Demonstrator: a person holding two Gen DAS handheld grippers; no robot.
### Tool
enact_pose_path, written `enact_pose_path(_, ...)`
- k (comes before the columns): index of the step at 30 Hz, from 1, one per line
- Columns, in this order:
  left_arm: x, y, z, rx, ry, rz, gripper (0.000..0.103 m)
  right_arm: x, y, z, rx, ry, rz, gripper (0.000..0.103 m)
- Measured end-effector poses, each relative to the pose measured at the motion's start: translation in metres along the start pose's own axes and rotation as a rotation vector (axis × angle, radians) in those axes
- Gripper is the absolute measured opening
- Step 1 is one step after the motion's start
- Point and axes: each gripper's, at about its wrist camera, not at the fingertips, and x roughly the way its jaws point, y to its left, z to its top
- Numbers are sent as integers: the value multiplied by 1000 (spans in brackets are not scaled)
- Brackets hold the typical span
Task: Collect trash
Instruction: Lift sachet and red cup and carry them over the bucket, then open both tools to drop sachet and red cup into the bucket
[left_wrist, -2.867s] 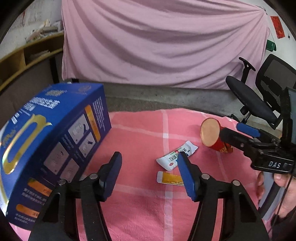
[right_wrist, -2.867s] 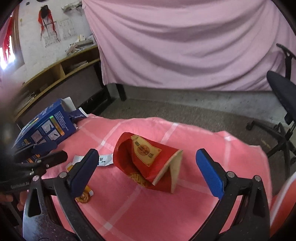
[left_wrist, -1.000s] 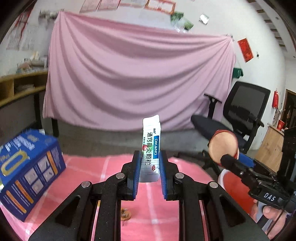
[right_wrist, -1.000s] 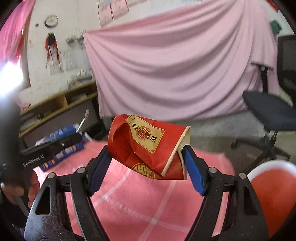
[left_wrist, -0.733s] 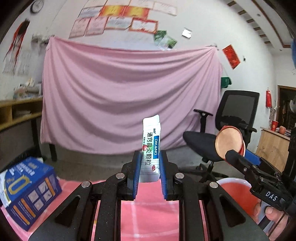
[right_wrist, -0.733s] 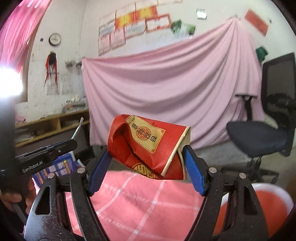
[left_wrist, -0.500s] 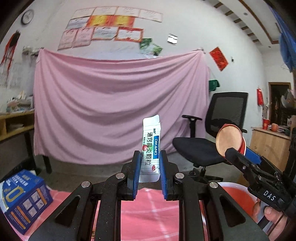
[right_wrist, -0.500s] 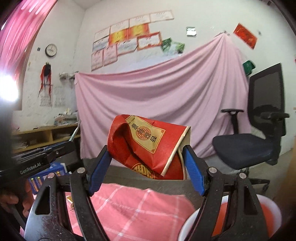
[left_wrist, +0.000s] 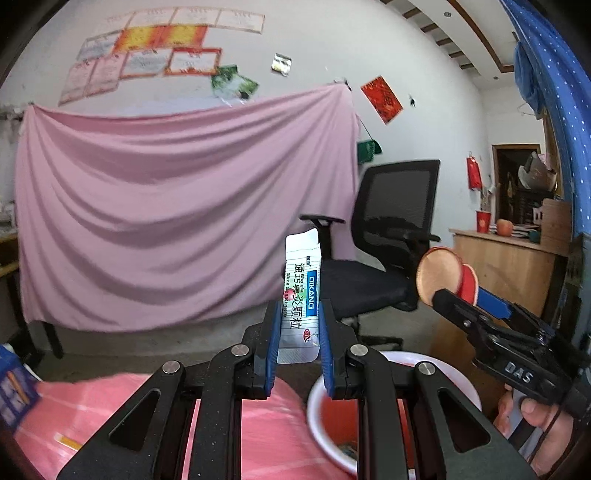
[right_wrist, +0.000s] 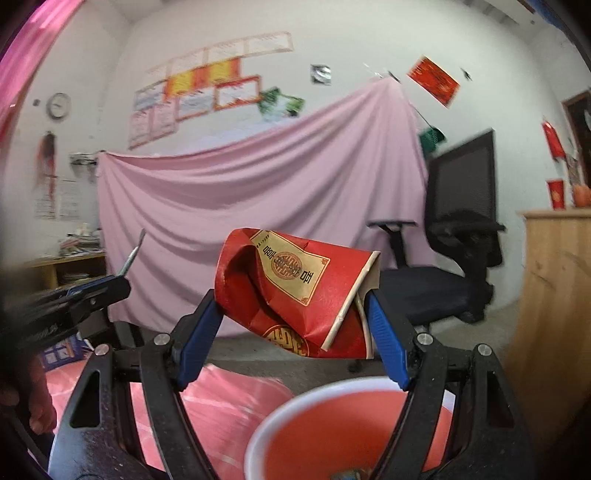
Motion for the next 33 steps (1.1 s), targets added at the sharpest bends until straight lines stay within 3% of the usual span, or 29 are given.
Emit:
enact_pose_path(7, 39, -30, -16, -16, 129, -70, 16, 19, -45, -19, 45, 173, -66, 94)
enact_pose_path(13, 75, -46, -33, -19, 301, -155, 16, 32, -66, -40, 67, 299, -95, 94)
enact_pose_path(21, 101, -57, -48, -36, 474, -174, 16, 54, -80, -62, 94, 426, -91, 94)
enact_pose_path(33, 109, -54, -56, -70, 541, -169, 17, 62, -84, -69, 112, 480, -83, 94)
